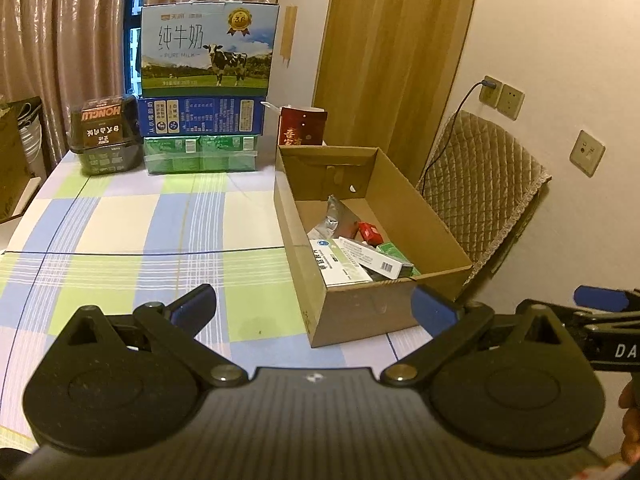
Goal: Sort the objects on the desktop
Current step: 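Withdraw both open tools from the cardboard box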
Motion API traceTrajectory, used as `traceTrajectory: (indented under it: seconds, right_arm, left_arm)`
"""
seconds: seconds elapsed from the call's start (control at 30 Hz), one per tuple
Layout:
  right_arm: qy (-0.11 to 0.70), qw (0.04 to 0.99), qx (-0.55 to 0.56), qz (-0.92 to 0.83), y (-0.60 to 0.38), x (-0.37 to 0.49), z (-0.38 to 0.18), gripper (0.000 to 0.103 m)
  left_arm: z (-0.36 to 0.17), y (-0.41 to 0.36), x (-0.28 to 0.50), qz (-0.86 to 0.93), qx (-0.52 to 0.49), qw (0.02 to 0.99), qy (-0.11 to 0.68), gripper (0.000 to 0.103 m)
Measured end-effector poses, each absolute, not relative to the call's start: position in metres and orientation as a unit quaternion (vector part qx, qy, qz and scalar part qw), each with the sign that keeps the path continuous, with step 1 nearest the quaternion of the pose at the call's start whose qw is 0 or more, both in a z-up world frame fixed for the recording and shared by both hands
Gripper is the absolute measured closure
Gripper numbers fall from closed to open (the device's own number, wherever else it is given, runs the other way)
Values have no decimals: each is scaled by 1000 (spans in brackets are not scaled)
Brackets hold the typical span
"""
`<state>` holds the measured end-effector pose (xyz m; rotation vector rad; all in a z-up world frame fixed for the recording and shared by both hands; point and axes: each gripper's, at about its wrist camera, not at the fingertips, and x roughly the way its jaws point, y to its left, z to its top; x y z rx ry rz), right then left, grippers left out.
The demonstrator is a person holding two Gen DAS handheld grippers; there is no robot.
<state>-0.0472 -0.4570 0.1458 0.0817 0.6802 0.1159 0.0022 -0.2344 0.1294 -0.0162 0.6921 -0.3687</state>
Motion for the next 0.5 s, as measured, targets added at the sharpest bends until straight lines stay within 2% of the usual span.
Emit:
traceTrajectory:
  seconds: [0.5]
  right_arm:
    - [332, 941, 33, 58, -454, -48, 143, 2]
  left_arm:
    - [123, -239, 2, -177, 6, 922, 344, 1]
